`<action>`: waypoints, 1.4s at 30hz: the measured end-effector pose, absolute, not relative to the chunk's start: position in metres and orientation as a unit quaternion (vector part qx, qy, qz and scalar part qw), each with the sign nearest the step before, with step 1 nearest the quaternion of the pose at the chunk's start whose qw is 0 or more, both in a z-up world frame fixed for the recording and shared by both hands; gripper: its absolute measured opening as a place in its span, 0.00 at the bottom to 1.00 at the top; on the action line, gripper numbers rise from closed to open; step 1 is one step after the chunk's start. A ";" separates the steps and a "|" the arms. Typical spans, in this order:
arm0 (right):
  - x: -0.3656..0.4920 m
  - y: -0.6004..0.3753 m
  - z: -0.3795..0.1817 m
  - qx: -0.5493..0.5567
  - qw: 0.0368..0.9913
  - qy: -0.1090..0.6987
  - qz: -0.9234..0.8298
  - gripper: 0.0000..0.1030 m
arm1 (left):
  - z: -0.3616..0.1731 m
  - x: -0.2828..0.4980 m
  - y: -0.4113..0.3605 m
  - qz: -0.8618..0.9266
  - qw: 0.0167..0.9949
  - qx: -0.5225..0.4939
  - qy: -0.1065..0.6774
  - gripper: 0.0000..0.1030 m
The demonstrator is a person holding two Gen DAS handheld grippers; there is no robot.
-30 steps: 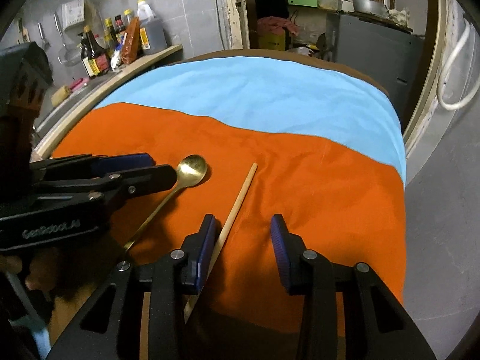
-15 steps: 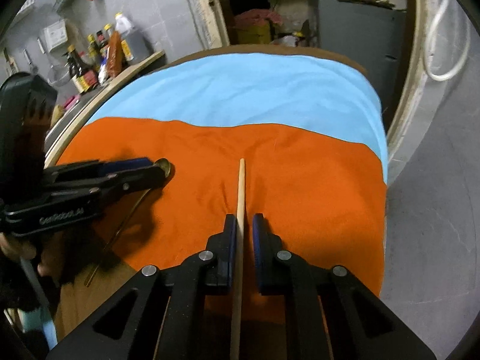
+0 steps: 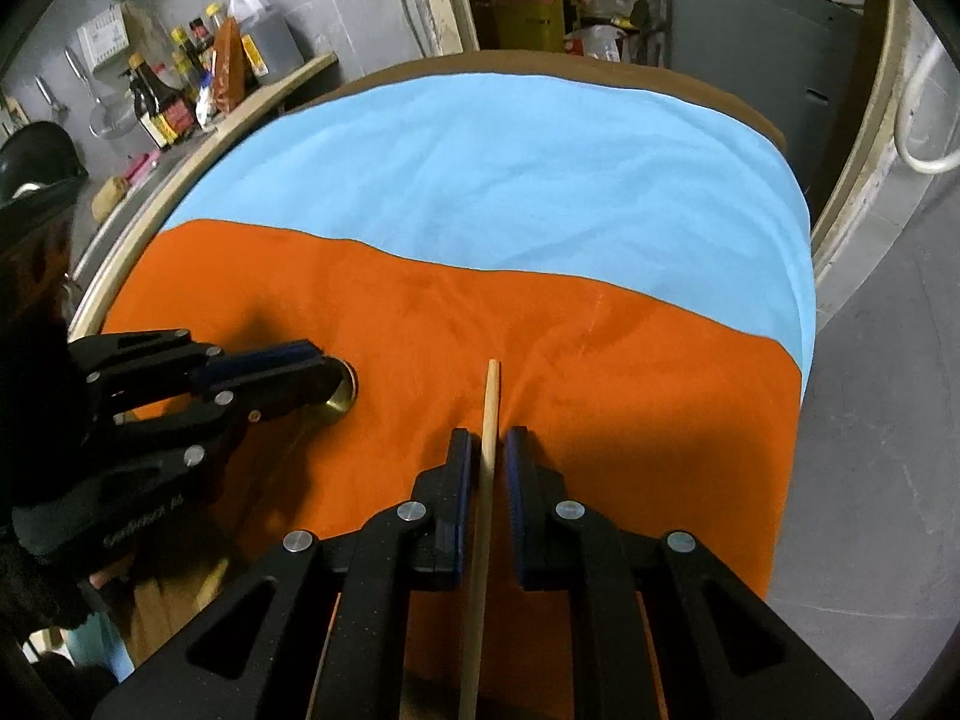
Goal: Organize utensils
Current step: 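Close the left gripper on the gold spoon while the right gripper closes on the chopstick, then lift the gold spoon and chopstick and carry both toward the white basket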
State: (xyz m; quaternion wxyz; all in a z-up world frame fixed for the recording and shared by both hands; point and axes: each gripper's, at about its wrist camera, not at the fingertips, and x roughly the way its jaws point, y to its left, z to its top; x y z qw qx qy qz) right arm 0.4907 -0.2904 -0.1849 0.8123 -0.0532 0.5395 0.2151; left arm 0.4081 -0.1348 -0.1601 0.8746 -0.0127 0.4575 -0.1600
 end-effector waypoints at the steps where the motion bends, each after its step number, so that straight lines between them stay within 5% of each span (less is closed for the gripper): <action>1: 0.492 -0.285 -0.184 -0.061 0.811 0.542 0.212 0.11 | -0.159 0.407 -0.135 -0.159 0.876 -0.011 0.456 0.05; 7: 0.487 -0.278 -0.175 -0.044 0.815 0.535 0.218 0.04 | -0.148 0.397 -0.141 -0.140 0.884 0.007 0.446 0.03; 20: 0.424 -0.321 -0.122 0.160 0.900 0.338 0.225 0.04 | -0.098 0.326 -0.129 -0.086 0.943 -0.002 0.322 0.03; 42: 0.347 -0.285 0.004 0.188 0.937 0.121 0.268 0.04 | 0.013 0.241 -0.075 -0.007 0.986 -0.018 0.166 0.03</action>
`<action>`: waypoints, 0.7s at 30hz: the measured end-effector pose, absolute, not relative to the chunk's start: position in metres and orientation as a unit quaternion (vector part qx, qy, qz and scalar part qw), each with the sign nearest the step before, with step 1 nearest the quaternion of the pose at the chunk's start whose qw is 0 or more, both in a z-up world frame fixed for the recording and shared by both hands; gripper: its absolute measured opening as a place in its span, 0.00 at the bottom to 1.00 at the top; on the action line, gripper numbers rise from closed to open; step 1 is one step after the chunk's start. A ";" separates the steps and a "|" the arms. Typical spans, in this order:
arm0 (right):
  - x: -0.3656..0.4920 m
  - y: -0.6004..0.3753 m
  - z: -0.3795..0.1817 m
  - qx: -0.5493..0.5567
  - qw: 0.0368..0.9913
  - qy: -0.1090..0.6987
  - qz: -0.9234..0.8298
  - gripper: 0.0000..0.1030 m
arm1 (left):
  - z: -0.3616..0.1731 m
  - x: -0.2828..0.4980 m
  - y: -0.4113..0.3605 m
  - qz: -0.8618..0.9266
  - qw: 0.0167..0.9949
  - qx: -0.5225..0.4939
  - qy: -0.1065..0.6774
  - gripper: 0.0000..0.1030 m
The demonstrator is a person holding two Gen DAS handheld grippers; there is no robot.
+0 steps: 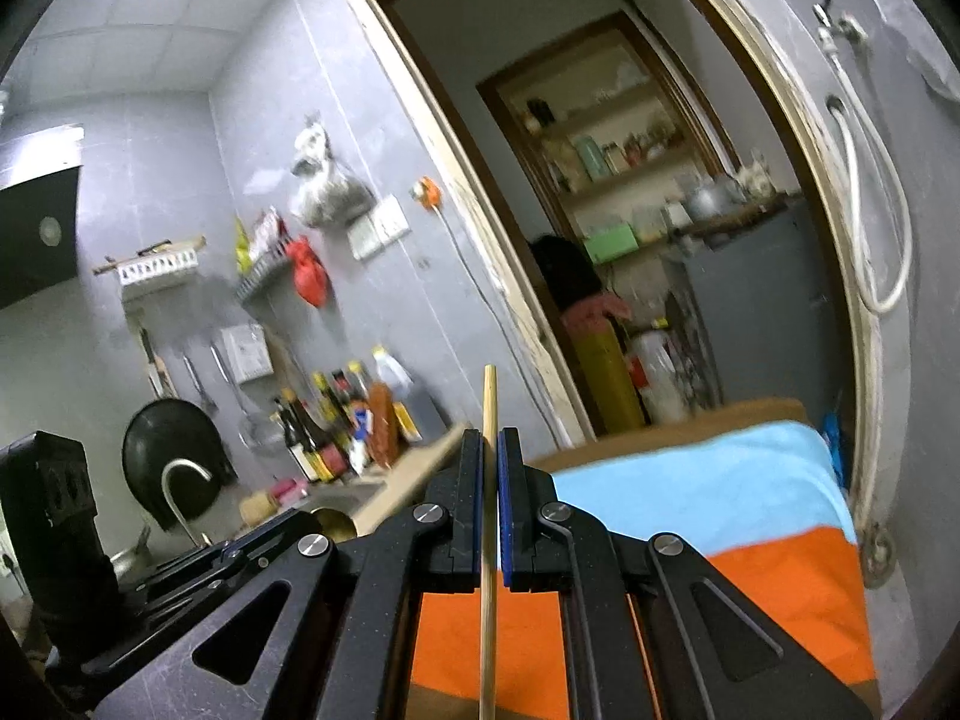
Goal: Organize utensils
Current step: 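Lift the gold spoon and chopstick and carry both toward the white basket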
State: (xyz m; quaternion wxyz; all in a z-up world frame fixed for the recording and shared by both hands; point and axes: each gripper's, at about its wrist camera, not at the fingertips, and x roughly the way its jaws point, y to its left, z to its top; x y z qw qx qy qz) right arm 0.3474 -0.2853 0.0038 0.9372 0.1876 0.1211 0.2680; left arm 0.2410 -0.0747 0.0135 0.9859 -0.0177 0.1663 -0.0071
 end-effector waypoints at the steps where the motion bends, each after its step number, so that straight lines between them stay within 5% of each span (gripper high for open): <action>1: 0.344 -0.280 0.008 0.186 0.938 0.115 0.269 0.04 | 0.020 0.237 -0.067 -0.002 0.987 -0.021 0.161 0.03; 12: 0.321 -0.206 0.065 0.216 0.926 0.042 0.307 0.04 | 0.075 0.203 0.010 0.048 0.992 -0.027 0.114 0.03; 21: 0.309 -0.140 0.055 0.234 0.922 0.029 0.307 0.04 | 0.081 0.187 0.095 0.111 0.989 -0.028 0.098 0.03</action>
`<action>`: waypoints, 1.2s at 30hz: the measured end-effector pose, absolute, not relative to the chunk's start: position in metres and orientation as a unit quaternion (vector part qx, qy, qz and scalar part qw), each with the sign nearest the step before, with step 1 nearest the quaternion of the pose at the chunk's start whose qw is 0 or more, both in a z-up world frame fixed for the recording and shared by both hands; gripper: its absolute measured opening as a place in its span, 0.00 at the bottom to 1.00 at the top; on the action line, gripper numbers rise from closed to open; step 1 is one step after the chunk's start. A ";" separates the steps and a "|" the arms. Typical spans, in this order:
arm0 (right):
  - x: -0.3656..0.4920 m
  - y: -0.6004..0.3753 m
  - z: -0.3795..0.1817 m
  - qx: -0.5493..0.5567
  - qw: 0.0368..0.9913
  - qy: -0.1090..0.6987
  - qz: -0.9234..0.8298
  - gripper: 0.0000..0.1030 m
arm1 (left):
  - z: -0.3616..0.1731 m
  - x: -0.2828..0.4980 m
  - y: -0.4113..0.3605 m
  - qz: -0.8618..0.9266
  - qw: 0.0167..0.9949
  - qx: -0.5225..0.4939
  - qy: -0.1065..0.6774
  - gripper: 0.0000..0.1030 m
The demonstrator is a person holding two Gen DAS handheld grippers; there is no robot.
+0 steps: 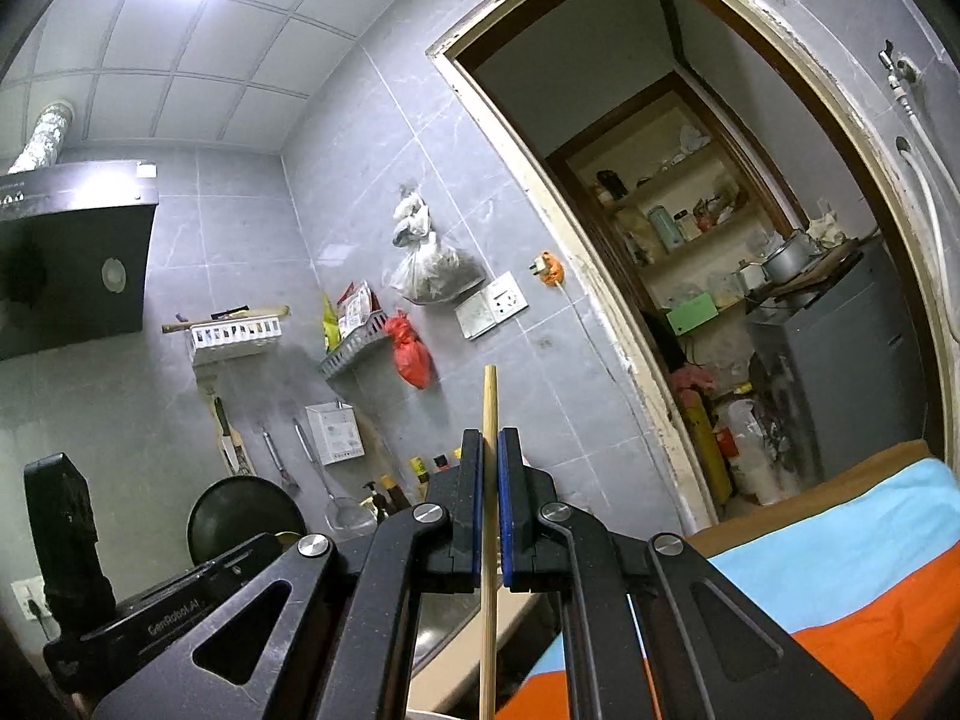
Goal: Organize utensils
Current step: 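Lift the gold spoon and chopstick and carry both toward the white basket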
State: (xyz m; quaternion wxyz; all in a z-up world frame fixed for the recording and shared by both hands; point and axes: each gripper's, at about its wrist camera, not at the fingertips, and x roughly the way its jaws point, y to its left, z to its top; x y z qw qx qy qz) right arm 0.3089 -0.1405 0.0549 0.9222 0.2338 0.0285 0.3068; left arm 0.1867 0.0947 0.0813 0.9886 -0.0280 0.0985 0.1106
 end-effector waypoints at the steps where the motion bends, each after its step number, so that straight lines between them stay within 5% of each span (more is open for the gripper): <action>1: 0.308 -0.135 0.052 0.232 0.923 0.028 0.305 0.04 | 0.080 0.186 0.103 0.116 0.988 -0.030 0.099 0.03; 36: 0.340 -0.088 -0.003 0.195 0.927 0.029 0.318 0.04 | 0.006 0.209 0.123 0.167 0.978 0.035 0.122 0.03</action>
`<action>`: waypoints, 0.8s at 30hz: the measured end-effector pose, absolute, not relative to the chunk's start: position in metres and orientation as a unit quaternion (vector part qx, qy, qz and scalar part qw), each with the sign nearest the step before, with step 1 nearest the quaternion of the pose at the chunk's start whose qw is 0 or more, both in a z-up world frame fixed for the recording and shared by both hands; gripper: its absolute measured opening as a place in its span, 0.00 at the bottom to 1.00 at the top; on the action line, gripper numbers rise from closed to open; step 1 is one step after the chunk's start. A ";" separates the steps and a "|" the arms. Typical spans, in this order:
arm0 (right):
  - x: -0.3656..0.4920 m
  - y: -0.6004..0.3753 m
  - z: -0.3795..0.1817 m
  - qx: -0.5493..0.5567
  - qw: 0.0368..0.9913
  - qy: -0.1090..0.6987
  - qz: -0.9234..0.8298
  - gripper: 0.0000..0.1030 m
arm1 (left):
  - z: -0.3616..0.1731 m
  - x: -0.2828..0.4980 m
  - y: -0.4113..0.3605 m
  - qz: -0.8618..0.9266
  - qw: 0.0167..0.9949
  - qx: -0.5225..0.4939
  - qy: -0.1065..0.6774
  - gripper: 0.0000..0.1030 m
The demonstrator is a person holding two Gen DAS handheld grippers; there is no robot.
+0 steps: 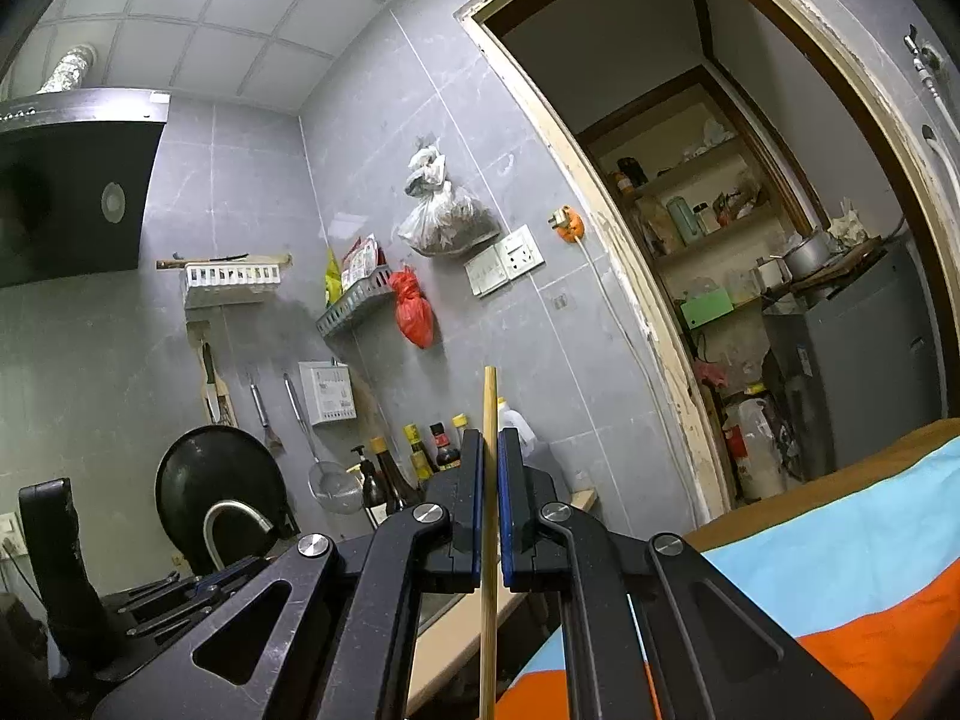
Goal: Organize utensils
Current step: 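Lift the gold spoon and chopstick and carry both toward the white basket, then open the left gripper over the basket while the right gripper releases the chopstick into it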
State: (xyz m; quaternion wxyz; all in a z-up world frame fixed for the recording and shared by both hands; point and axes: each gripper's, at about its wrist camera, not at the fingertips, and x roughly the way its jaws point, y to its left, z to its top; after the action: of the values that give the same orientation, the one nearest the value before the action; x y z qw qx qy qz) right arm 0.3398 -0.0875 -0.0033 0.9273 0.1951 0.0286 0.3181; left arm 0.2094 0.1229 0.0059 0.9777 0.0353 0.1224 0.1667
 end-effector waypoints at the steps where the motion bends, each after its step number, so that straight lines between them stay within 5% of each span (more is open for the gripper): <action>1: 0.339 -0.088 -0.004 0.194 0.928 0.029 0.318 0.05 | 0.005 0.210 0.123 0.165 0.978 0.033 0.124 0.03; 24: 0.336 -0.092 -0.017 0.160 0.930 0.068 0.324 0.05 | -0.006 0.211 0.126 0.086 0.984 -0.007 0.157 0.06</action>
State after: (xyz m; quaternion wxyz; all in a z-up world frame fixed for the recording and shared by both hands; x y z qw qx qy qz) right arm 0.3356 -0.0922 -0.0166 0.9301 0.1596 0.0680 0.3238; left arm 0.2110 0.1265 -0.0057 0.9838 -0.0071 0.1573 0.0856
